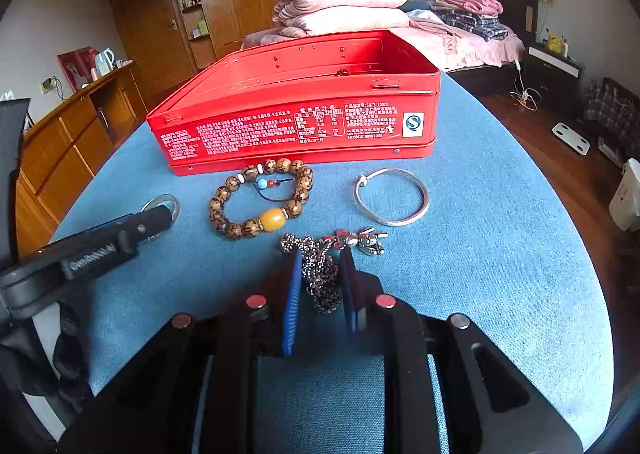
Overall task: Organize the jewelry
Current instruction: 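Grasp the wide silver bangle with the left gripper while the right gripper holds the silver chain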
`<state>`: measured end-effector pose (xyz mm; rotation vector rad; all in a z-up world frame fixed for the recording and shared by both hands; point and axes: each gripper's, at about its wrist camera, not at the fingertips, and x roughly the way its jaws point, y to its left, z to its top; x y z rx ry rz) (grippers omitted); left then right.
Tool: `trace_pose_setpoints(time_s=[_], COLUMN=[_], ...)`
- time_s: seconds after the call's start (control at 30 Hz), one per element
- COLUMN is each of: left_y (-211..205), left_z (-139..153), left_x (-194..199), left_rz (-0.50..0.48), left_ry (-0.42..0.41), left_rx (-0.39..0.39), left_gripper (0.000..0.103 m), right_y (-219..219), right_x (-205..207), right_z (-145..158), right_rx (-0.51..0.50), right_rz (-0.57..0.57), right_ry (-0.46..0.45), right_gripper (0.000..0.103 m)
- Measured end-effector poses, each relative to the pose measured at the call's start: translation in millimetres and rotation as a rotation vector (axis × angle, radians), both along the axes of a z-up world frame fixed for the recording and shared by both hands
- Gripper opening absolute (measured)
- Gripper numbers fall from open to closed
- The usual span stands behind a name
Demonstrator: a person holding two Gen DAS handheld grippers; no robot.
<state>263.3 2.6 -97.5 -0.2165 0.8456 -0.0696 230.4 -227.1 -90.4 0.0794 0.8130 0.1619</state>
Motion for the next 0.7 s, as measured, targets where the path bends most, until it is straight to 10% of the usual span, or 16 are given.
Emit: trace_pose_setpoints(time_s=[0.47,0.7], left_y=[-23,-16], left_z=[-3,0], left_x=[7,17], left_rz=[-0.029,-0.005], left_ry=[0.035,0.03], left_rx=[0.123,0.106], left_gripper=[0.07,0.048], right_y=[-1,-3], right_x=[1,1], right_z=[0,0], right_rx=[0.011,0.015], right_rz=[0.003,0.002], right_ry=[-0.001,-0.002], right_gripper=[0.018,0.018])
